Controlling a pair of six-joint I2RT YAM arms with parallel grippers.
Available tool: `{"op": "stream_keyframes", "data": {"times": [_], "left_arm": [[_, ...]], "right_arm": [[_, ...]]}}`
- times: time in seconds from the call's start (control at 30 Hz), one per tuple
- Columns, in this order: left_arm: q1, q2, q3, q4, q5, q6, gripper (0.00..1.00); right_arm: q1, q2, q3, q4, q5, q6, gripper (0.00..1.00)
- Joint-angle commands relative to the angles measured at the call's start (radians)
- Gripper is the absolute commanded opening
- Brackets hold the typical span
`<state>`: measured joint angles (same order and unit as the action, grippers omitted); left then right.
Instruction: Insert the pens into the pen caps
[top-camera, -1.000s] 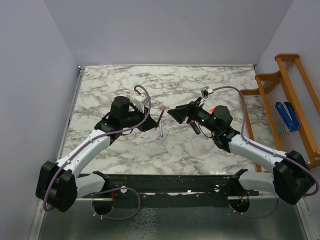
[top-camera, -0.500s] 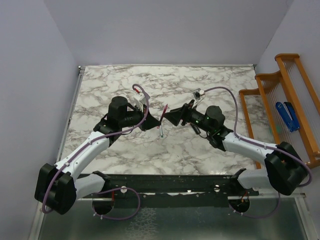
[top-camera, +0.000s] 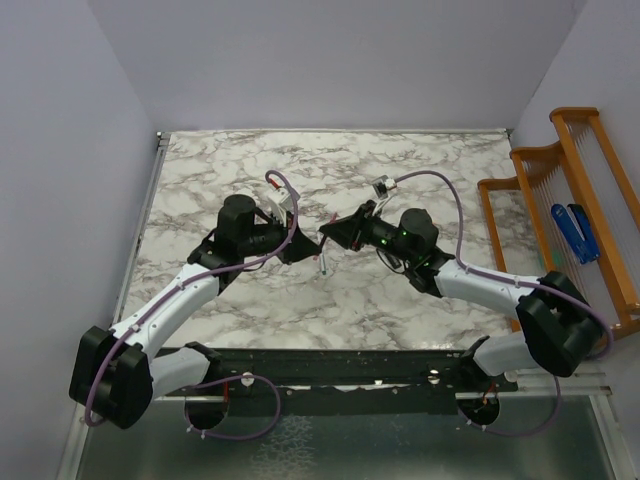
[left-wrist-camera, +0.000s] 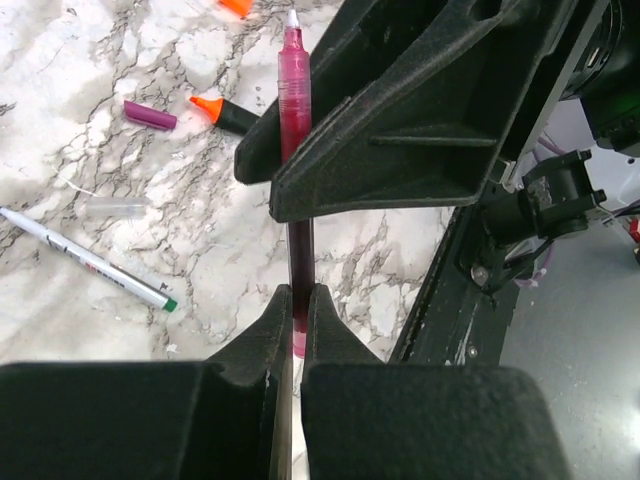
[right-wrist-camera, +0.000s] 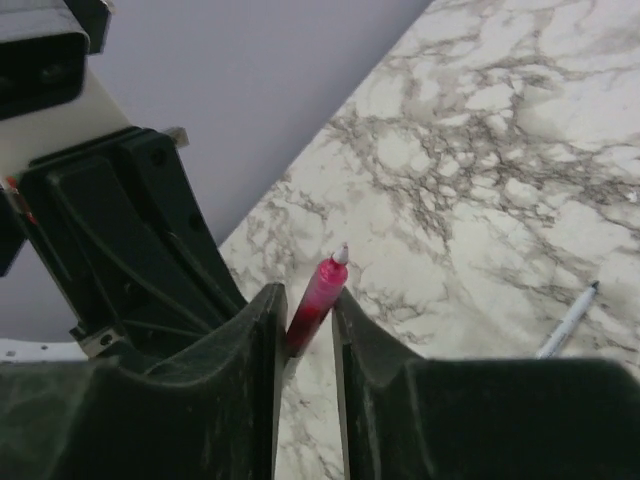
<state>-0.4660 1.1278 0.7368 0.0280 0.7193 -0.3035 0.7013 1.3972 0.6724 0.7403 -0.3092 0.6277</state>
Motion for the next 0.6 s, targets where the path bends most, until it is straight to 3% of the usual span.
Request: {"op": "stream_keyframes", "data": {"times": [0.0,0.03,0.2,0.27,0.33,0.47,0.57], "left_arm": [[0.0,-0.012,-0.017,0.018,0.03,0.006,0.0],[0.0,-0.01,-0.018,0.021,0.029,0.006,0.0],[-0.001,0.013,-0.025,0.05,0.04,-0.005,0.0],[-0.002,0.026,-0.038,0.084,0.052,-0.024,0.3],[-0.002,0.035,-0.051,0.115,0.059,-0.044,0.45],[-0.002,0.035,-0.051,0.118,0.051,-0.042,0.56],[-0.002,0.039,-0.051,0.114,0.052,-0.039,0.55]], "right_arm": [[0.007,0.017,0.036,0.033,-0.026,-0.005,0.11],[0.007,0.02,0.039,0.032,-0.029,-0.004,0.02],[0.011,0.027,0.037,0.042,-0.038,0.009,0.0],[0.012,0.028,0.04,0.045,-0.038,0.013,0.0],[0.015,0.029,0.042,0.043,-0.039,0.013,0.0],[0.022,0.037,0.049,0.048,-0.04,0.016,0.0],[0.028,0.043,0.053,0.055,-0.042,0.019,0.0]]}}
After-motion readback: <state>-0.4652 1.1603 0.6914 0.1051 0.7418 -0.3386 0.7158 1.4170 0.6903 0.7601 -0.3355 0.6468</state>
